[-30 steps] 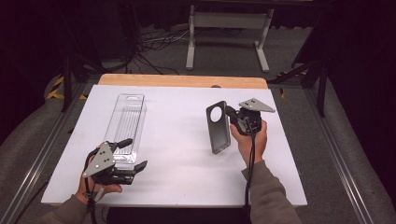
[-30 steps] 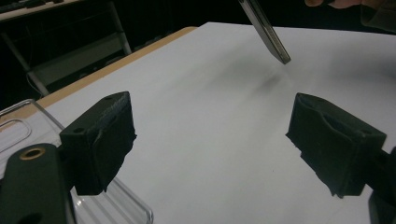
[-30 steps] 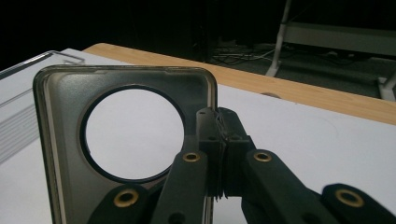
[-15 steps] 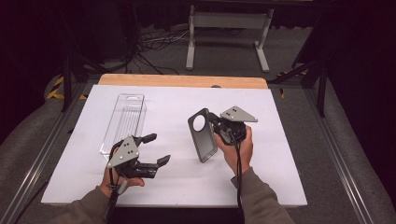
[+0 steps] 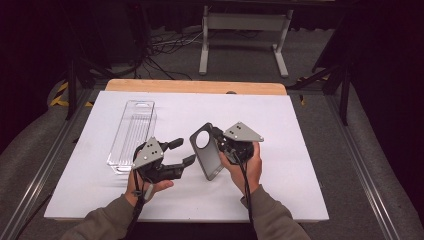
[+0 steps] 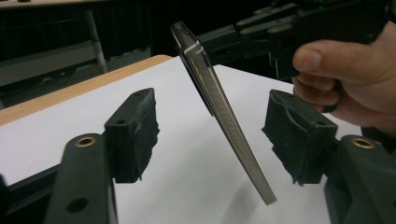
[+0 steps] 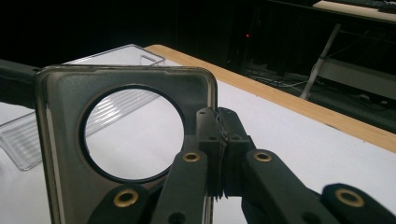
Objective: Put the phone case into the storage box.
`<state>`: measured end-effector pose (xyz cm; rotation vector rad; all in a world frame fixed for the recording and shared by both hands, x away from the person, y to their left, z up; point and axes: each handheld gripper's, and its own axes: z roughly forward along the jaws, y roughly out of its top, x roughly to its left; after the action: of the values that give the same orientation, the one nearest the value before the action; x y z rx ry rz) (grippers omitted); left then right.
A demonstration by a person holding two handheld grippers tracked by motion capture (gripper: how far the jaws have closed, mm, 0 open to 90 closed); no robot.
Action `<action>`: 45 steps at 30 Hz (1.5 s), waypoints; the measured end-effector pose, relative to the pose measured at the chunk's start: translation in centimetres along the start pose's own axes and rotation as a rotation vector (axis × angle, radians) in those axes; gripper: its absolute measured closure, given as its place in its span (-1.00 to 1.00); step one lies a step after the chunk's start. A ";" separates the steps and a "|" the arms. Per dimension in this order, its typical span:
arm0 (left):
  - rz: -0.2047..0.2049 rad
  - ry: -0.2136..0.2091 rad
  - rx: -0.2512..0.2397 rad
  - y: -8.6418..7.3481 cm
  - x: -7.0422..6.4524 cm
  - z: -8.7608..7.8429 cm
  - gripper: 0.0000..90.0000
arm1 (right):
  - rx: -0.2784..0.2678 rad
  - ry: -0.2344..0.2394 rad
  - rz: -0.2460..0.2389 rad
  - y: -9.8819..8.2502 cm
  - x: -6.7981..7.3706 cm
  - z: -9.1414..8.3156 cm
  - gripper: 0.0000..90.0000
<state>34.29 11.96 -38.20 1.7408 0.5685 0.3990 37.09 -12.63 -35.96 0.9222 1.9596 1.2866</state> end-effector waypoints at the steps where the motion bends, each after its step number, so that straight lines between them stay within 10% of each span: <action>1: 0.000 -0.006 0.001 0.0 0.1 0.0 -0.18 | -0.003 0.001 -0.003 0.0 0.1 0.0 0.99; 20: -0.047 0.005 -0.069 0.5 1.3 -0.9 0.61 | -0.062 -0.009 -0.051 0.0 1.9 -0.3 0.99; 45: -0.015 0.119 -0.093 0.9 2.5 -2.6 0.76 | -0.144 0.012 -0.114 0.5 4.1 -1.6 0.92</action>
<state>35.07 15.27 -36.82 1.6308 0.6385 0.5132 33.52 -9.97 -35.46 0.7240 1.8732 1.3498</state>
